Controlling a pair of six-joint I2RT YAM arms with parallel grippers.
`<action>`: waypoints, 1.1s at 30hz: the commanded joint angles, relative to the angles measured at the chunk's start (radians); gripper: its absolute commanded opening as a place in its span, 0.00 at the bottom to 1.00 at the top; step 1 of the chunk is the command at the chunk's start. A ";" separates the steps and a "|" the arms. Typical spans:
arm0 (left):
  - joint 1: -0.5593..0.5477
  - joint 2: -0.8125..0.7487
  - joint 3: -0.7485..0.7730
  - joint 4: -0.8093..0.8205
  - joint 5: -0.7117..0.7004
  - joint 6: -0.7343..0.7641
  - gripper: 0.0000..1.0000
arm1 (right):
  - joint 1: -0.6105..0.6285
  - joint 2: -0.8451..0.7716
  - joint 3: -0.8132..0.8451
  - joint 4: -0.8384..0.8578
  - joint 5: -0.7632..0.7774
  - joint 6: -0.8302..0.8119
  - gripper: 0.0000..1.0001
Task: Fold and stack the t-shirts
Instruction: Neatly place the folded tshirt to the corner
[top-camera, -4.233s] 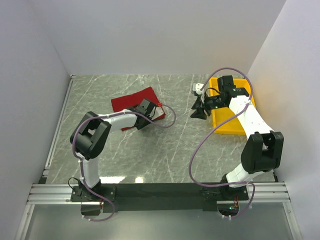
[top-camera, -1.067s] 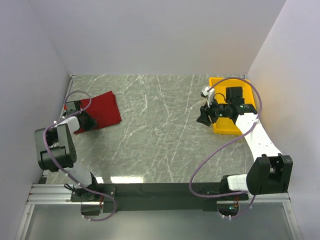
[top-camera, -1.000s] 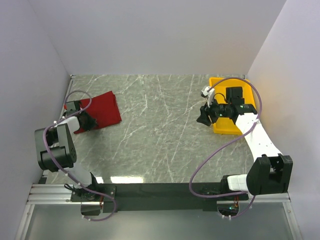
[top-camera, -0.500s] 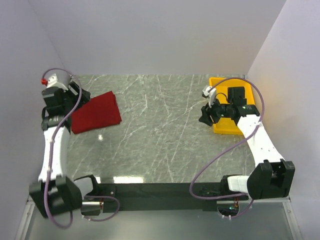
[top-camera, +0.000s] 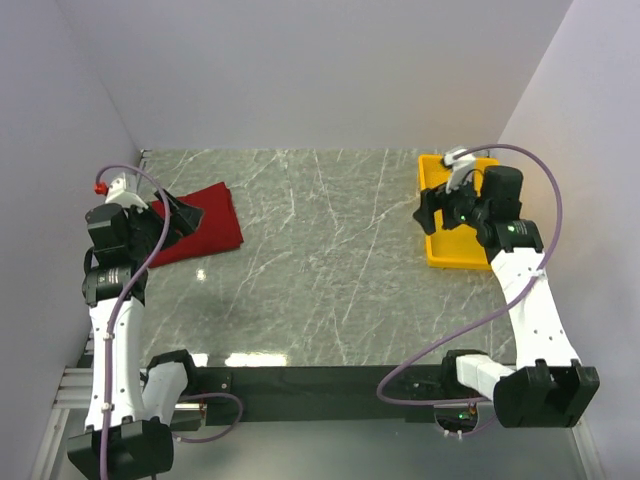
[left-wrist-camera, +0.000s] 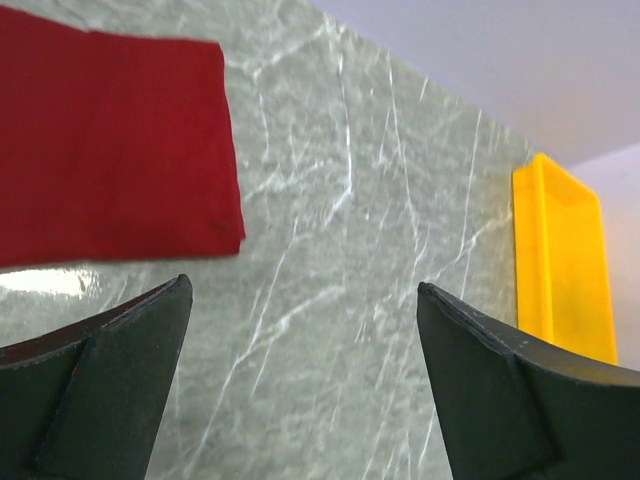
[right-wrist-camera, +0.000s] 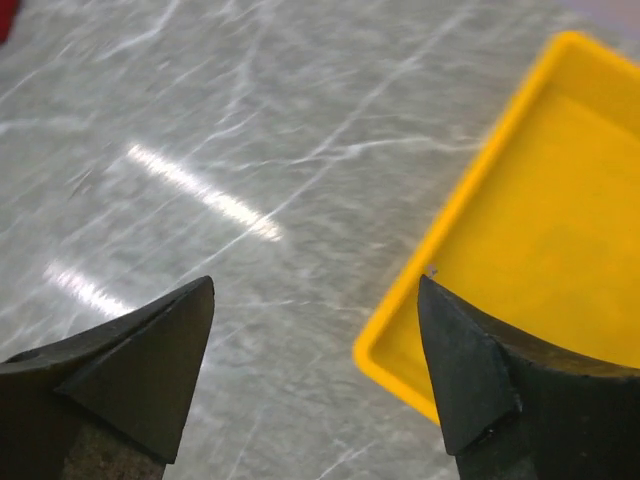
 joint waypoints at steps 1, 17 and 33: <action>-0.029 -0.034 0.026 -0.065 -0.007 0.069 0.99 | -0.032 -0.082 -0.009 0.184 0.178 0.247 0.90; -0.059 -0.071 0.031 -0.129 -0.104 0.111 1.00 | -0.033 -0.239 -0.150 0.273 0.525 0.459 0.93; -0.061 -0.045 0.023 -0.112 -0.119 0.102 1.00 | -0.033 -0.216 -0.144 0.274 0.553 0.460 0.93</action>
